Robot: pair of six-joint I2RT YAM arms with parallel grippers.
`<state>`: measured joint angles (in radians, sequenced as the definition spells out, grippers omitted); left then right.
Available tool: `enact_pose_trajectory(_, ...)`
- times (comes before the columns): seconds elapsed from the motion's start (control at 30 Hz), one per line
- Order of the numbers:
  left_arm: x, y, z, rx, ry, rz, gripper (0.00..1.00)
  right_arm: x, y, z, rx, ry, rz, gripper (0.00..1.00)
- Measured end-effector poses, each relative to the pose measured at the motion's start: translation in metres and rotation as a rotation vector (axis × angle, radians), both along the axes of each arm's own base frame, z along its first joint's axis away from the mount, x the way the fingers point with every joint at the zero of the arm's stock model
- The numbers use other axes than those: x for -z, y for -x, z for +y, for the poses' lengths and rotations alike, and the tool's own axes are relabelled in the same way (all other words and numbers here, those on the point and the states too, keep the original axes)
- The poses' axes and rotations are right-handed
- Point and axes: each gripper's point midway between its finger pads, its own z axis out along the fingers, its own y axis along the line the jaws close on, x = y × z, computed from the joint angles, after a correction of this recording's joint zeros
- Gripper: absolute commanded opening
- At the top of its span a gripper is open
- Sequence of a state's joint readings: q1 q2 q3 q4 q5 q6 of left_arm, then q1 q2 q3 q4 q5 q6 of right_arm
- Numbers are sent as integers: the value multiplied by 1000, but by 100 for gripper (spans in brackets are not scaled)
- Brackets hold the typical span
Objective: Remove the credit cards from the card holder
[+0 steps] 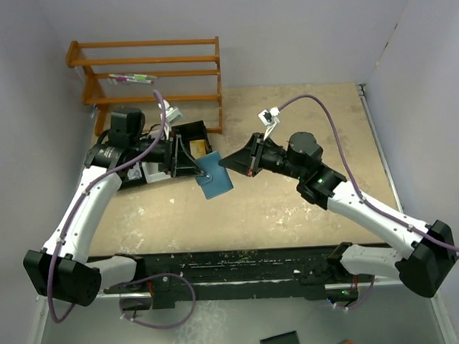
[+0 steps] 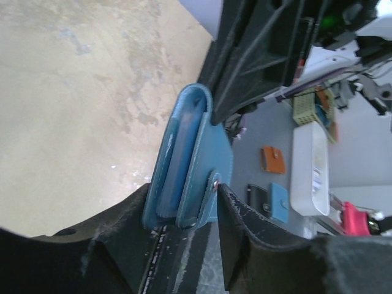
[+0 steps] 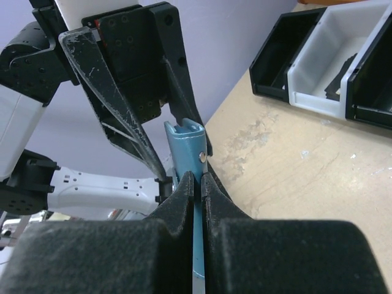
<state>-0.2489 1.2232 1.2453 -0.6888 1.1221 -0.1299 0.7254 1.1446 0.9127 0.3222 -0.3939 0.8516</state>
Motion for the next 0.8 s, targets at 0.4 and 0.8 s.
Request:
enact_pose_trajectory(0.4, -14, 10, -3, 71, 81, 59, 0, 1, -5, 12, -43, -20, 12, 49)
enact_pose_trajectory(0.8, -21, 28, -3, 143, 108, 68, 0, -9, 15, 22, -347, -43, -40, 33)
